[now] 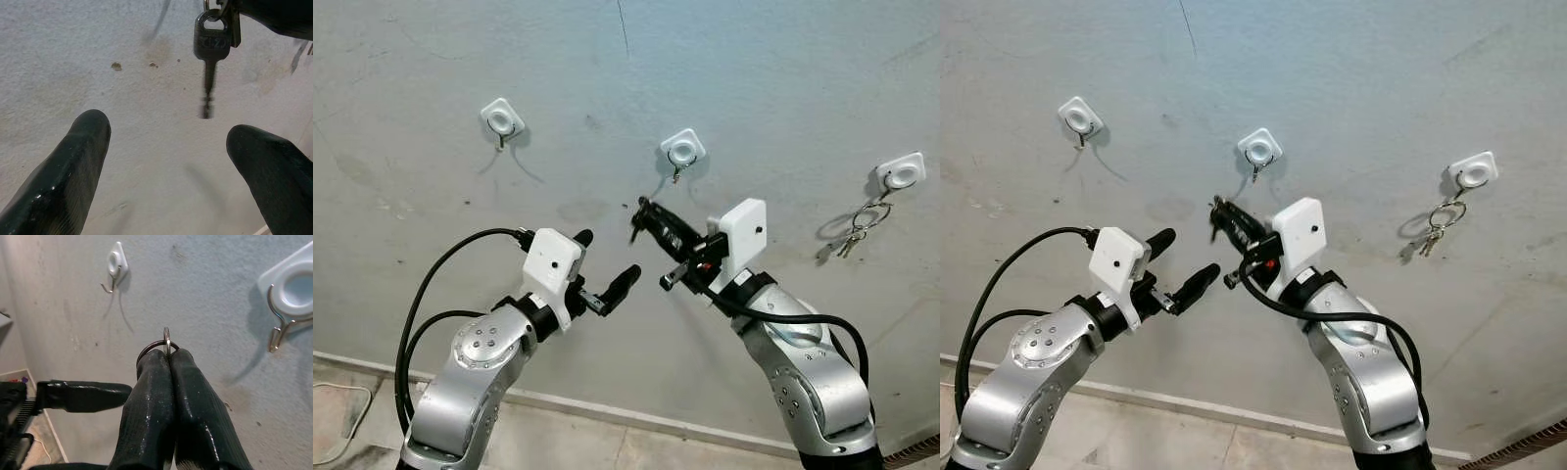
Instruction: Hang keys on a hook
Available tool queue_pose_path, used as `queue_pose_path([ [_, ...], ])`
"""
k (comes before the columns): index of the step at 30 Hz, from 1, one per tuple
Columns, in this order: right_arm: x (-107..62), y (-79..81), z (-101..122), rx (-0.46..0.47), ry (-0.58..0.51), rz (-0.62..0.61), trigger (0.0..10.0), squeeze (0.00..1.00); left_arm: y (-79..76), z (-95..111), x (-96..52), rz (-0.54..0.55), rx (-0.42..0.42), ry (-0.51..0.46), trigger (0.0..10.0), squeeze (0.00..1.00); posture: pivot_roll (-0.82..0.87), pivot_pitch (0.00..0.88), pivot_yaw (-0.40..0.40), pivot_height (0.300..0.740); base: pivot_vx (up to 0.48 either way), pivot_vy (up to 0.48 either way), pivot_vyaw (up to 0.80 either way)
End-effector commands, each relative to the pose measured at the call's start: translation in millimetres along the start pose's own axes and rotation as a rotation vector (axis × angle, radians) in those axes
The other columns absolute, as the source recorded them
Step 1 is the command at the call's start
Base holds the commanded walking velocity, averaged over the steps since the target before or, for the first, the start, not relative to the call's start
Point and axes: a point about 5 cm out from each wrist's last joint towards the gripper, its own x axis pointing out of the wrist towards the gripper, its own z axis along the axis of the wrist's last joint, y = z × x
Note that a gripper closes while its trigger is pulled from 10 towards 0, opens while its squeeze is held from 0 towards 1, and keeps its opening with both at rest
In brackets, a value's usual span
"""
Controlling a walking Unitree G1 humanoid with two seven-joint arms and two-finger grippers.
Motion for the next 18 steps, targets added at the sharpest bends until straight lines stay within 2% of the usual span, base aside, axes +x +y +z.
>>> queue_pose_path([
  [1, 1.8, 4.0, 6.8, -0.003, -0.023, 0.026, 10.0, 0.00, 0.3, 3.2, 2.1, -0.014, 0.012, -0.007, 10.0, 0.00, 0.20, 0.000, -0.025, 0.740, 0.000, 0.000, 0.00],
  [11, 20.6, -5.6, 22.0, -0.057, -0.103, -0.055, 10.0, 0.00, -2.8, 13.0, 3.7, -0.044, 0.008, -0.033, 10.0, 0.00, 0.20, 0.000, -0.029, 0.740, 0.000, 0.000, 0.00],
  [18, 21.7, -18.3, 26.6, -0.078, -0.133, -0.150, 10.0, 0.00, -4.3, 21.3, 2.2, -0.049, 0.019, -0.060, 10.0, 0.00, 0.21, 0.000, -0.030, 0.740, 0.000, 0.000, 0.00],
])
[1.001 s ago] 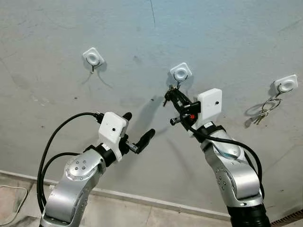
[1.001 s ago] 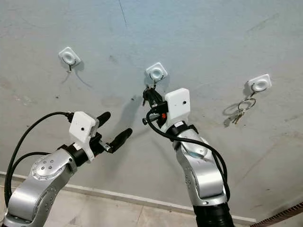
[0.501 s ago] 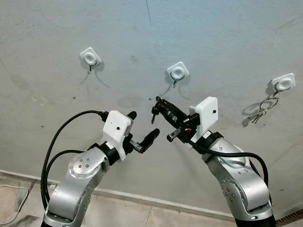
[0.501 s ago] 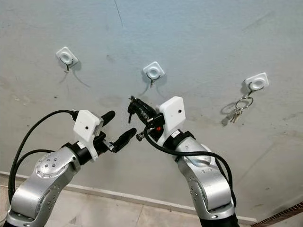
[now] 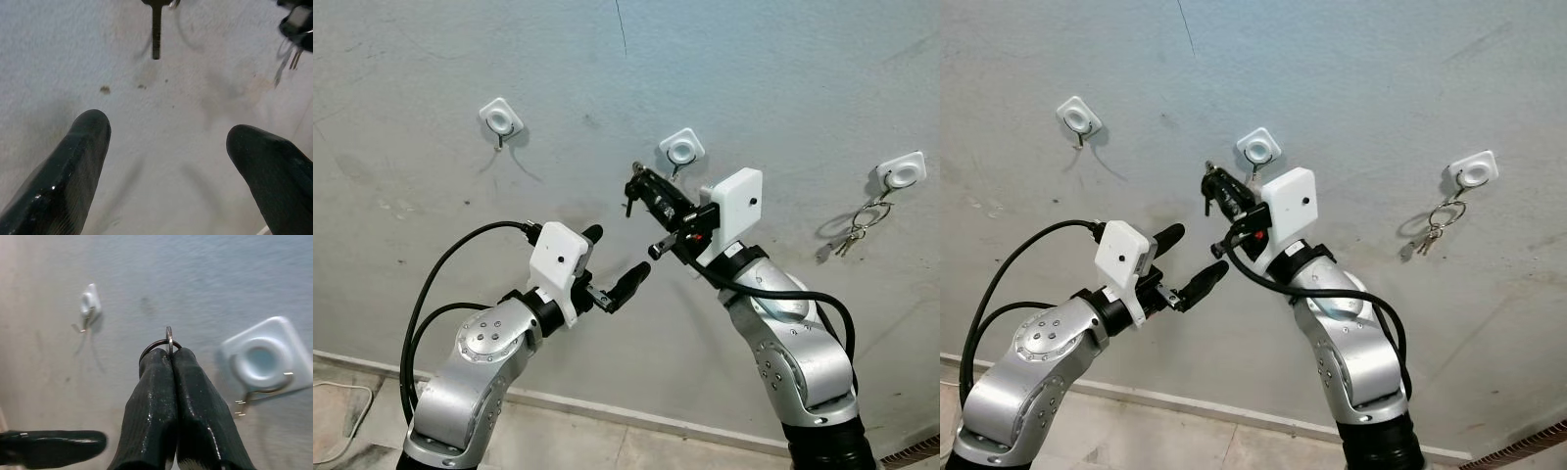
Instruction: Hang keys on a hook
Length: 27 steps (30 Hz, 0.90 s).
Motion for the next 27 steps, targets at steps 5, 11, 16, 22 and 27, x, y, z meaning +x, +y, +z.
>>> queue_pose_path([
  [5, 1.3, -12.1, 5.3, -0.028, -0.033, -0.075, 10.0, 0.00, -2.4, 11.6, 1.3, -0.011, 0.020, -0.031, 10.0, 0.00, 0.21, 0.000, -0.031, 0.740, 0.000, 0.000, 0.00],
  [11, 1.4, -20.7, 1.3, -0.028, -0.027, -0.132, 10.0, 0.00, -2.1, 11.2, 1.2, -0.013, 0.023, -0.028, 10.0, 0.00, 0.21, 0.000, -0.029, 0.740, 0.000, 0.000, 0.00],
  [16, -1.3, -26.0, -5.6, -0.018, -0.005, -0.167, 10.0, 0.00, -1.9, 11.9, 1.5, -0.011, 0.024, -0.029, 10.0, 0.00, 0.21, 0.000, -0.029, 0.740, 0.000, 0.000, 0.00],
  [22, -8.6, -31.2, -18.6, -0.006, 0.041, -0.205, 10.0, 0.00, -2.5, 11.9, 2.0, -0.013, 0.023, -0.029, 10.0, 0.00, 0.21, 0.000, -0.028, 0.740, 0.000, 0.000, 0.00],
  [27, -15.5, -34.0, -28.0, 0.008, 0.072, -0.233, 10.0, 0.00, -2.3, 12.5, 2.4, -0.014, 0.023, -0.031, 10.0, 0.00, 0.21, 0.000, -0.027, 0.740, 0.000, 0.000, 0.00],
])
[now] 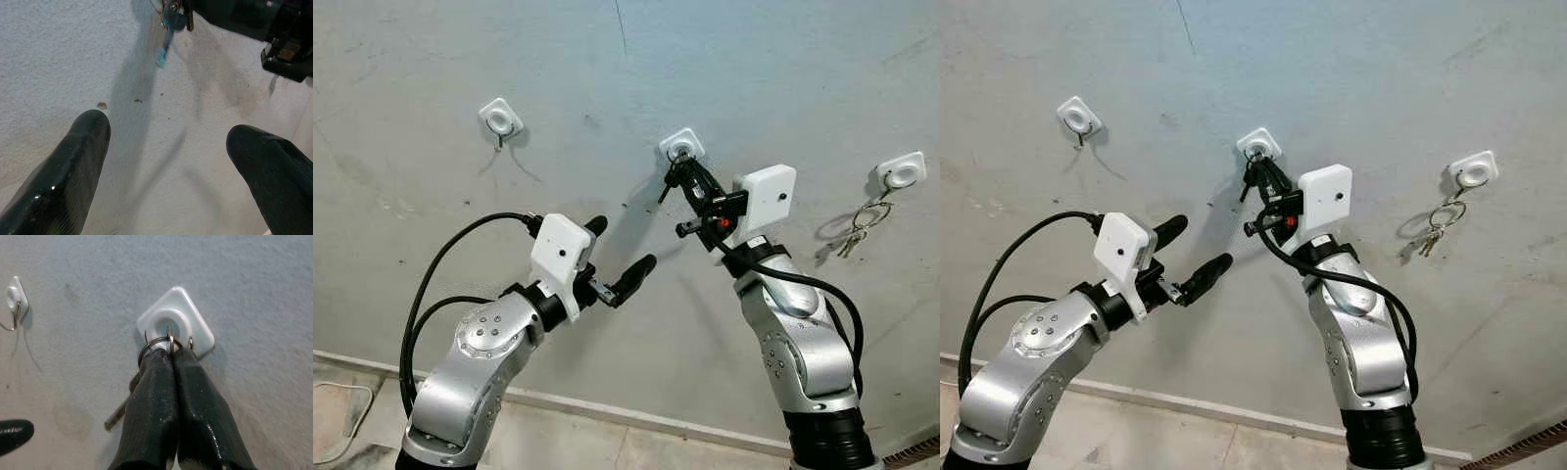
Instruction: Hang keys on a hook
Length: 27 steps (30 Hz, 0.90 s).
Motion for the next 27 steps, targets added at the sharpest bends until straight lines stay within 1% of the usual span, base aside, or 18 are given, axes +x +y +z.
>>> queue_pose_path([
  [1, -6.0, -8.9, -14.0, 0.005, 0.069, -0.049, 10.0, 0.00, -1.2, 5.8, 0.6, -0.005, 0.017, -0.014, 10.0, 0.00, 0.21, 0.000, -0.027, 0.740, 0.000, 0.000, 0.00],
  [12, -13.3, -8.1, -22.5, 0.012, 0.103, -0.044, 10.0, 0.00, -2.0, 5.6, 1.7, -0.005, 0.017, -0.015, 10.0, 0.00, 0.21, 0.000, -0.027, 0.740, 0.000, 0.000, 0.00],
  [20, -13.6, -7.5, -22.3, 0.013, 0.101, -0.039, 10.0, 0.00, -1.6, 6.4, 2.6, -0.005, 0.019, -0.018, 10.0, 0.00, 0.21, 0.000, -0.027, 0.740, 0.000, 0.000, 0.00],
  [24, -11.9, -1.4, -14.0, 0.037, 0.071, 0.028, 10.0, 0.00, -1.4, 8.7, 2.2, -0.003, 0.022, -0.023, 10.0, 0.00, 0.22, 0.000, -0.031, 0.740, 0.000, 0.000, 0.00],
  [25, -10.3, 2.7, -7.5, 0.048, 0.053, 0.077, 10.0, 0.00, -0.8, 8.9, -0.5, -0.001, 0.023, -0.021, 10.0, 0.00, 0.22, 0.000, -0.031, 0.740, 0.000, 0.000, 0.00],
  [27, -7.9, 6.3, 0.3, 0.056, 0.032, 0.122, 10.0, 0.00, -0.2, 7.1, -5.8, 0.002, 0.024, -0.011, 10.0, 0.00, 0.22, 0.000, -0.033, 0.740, 0.000, 0.000, 0.00],
])
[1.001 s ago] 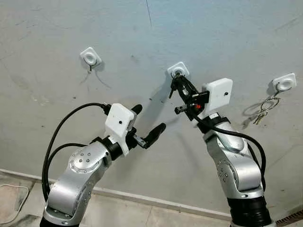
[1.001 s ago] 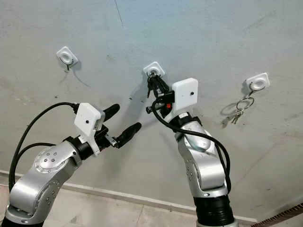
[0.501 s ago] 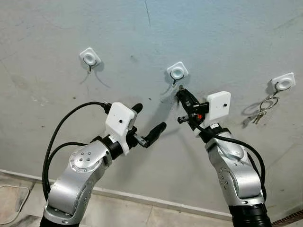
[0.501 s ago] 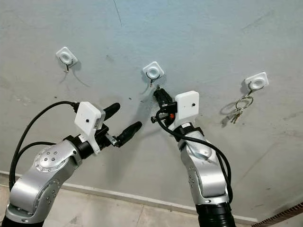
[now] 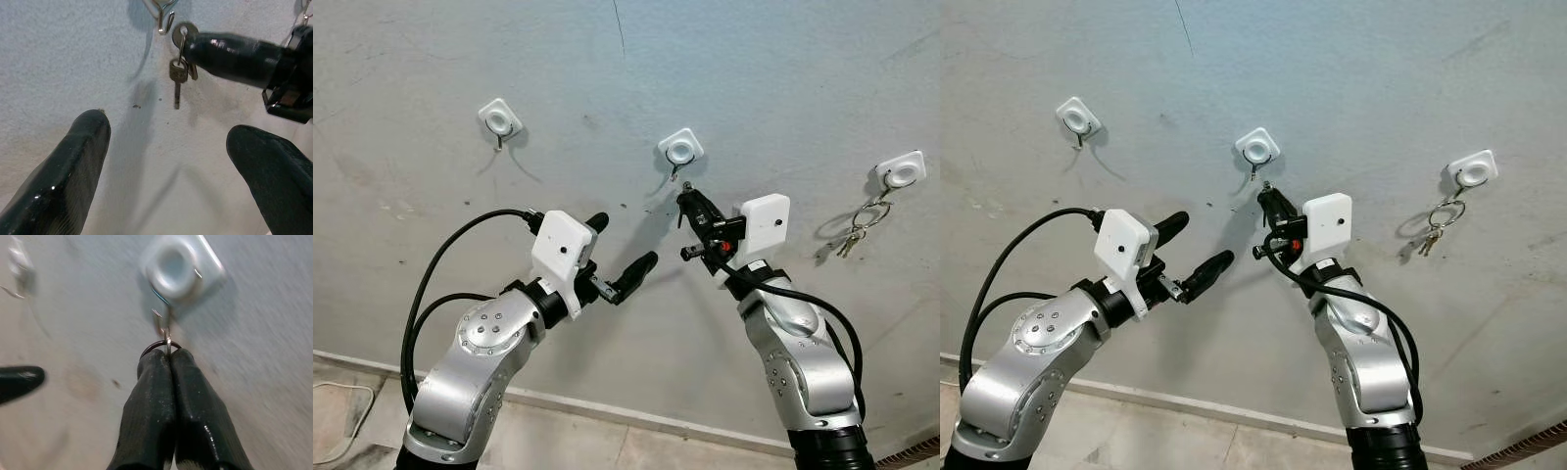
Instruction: Hang keys on a hook
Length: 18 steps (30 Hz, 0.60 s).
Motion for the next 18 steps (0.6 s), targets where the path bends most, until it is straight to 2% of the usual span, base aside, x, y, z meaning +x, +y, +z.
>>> queue_pose_path([
  [1, 4.7, 5.9, 15.7, 0.000, -0.048, 0.064, 10.0, 0.00, 0.2, 2.0, -7.3, 0.006, 0.011, 0.003, 10.0, 0.00, 0.22, 0.000, -0.033, 0.740, 0.000, 0.000, 0.00],
  [8, 9.9, 12.1, 32.7, -0.008, -0.084, 0.157, 10.0, 0.00, 4.1, -10.1, -27.5, 0.054, -0.005, 0.060, 10.0, 0.00, 0.24, 0.000, -0.044, 0.740, 0.000, 0.000, 0.00],
  [18, 13.5, 10.5, 34.5, -0.003, -0.084, 0.165, 10.0, 0.00, 4.2, -12.9, -30.1, 0.064, -0.006, 0.071, 10.0, 0.00, 0.24, 0.000, -0.046, 0.740, 0.000, 0.000, 0.00],
])
